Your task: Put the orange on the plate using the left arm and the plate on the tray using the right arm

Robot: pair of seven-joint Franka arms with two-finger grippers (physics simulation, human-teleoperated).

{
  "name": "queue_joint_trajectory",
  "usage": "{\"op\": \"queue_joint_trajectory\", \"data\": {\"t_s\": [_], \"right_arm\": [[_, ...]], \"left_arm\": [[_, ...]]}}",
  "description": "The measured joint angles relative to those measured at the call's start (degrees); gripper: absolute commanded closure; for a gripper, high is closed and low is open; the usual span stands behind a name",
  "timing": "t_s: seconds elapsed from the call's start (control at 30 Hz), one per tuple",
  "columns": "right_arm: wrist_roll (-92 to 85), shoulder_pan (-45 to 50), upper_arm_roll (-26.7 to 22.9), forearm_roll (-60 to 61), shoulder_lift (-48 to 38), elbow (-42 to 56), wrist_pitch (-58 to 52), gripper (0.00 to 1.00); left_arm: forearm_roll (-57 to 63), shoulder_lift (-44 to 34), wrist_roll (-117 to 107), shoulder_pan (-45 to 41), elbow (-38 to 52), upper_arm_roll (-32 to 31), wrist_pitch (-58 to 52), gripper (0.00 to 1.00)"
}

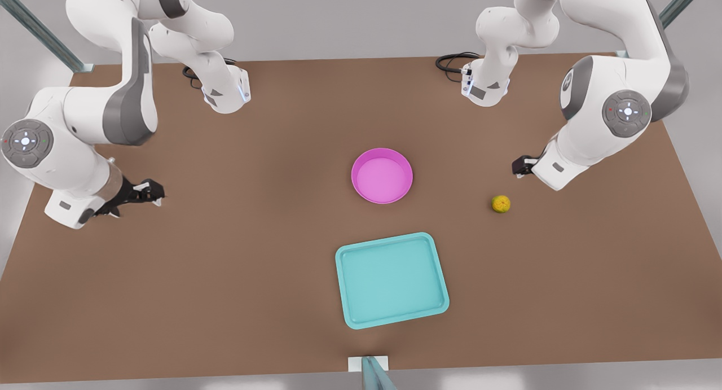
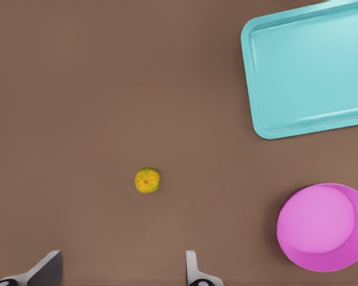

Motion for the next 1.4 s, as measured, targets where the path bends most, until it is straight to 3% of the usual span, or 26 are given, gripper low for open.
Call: {"op": "queue_joint_trajectory", "data": {"t_s": [0.07, 0.13, 0.23, 0.43, 0.63, 1.27, 1.37, 1.4], "right_arm": [[-0.1, 0.0, 0.0, -0.2, 0.0, 0.1, 0.1, 0.00], [-0.2, 0.0, 0.1, -0.4, 0.1, 0.2, 0.2, 0.00], [-0.3, 0.0, 0.1, -0.4, 0.2, 0.0, 0.2, 0.00], [-0.4, -0.2, 0.1, -0.2, 0.6, -0.2, 0.3, 0.00], [-0.6, 0.1, 0.1, 0.0, 1.0, -0.3, 0.5, 0.00], [-0.7, -0.1, 0.1, 0.7, 1.4, -0.5, 0.4, 0.00], [-0.7, -0.1, 0.1, 0.8, 1.5, -0.5, 0.5, 0.00], [-0.7, -0.1, 0.1, 0.8, 1.5, -0.5, 0.5, 0.00]], "left_arm": [[-0.4, 0.6, -0.5, 0.1, -0.4, 0.1, 0.3, 0.00], [-1.1, 1.9, -1.0, 0.0, -8.2, 0.6, 2.9, 0.00], [-1.6, 6.7, -1.7, 0.2, -21.2, 0.8, 13.0, 0.00], [-1.8, 9.7, -1.5, 2.9, -30.8, 2.6, 30.9, 0.00], [-1.6, 11.1, 1.6, 3.3, -34.5, 3.3, 39.1, 0.00], [-1.5, 17.5, 10.5, 4.3, -38.9, 3.4, 46.4, 0.00], [-1.5, 17.7, 11.2, 4.4, -38.9, 3.4, 47.1, 0.25], [-1.6, 17.7, 11.4, 4.4, -38.9, 3.4, 47.3, 0.26]]}}
